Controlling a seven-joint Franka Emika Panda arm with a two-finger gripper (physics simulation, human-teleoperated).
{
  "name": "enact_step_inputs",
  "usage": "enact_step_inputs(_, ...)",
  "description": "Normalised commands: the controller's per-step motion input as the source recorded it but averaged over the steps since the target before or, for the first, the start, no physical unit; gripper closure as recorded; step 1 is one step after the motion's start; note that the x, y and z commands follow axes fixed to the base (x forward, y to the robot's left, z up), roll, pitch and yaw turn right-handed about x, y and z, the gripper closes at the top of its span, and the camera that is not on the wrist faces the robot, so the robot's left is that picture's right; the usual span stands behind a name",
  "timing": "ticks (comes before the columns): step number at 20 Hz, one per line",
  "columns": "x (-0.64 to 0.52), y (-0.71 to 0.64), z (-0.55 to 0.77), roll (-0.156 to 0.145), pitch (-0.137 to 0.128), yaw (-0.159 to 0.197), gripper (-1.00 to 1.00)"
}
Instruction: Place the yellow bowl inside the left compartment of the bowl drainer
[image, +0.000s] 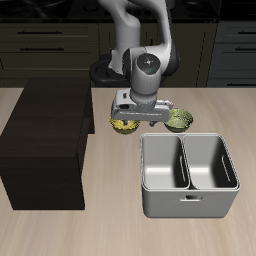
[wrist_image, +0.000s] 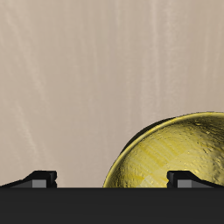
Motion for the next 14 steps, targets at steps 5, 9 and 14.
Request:
enact_step_inputs(5, -0.03, 0.06, -0.1, 0.041, 0.006, -0.009, 1.0)
enact_step_inputs(9, -0.02, 0.0, 0.02, 0.016, -0.011, 0.003, 1.0)
enact_step_inputs(14, 0.02, -0.02, 0.08, -0.004, -0.009, -0.003, 1.0)
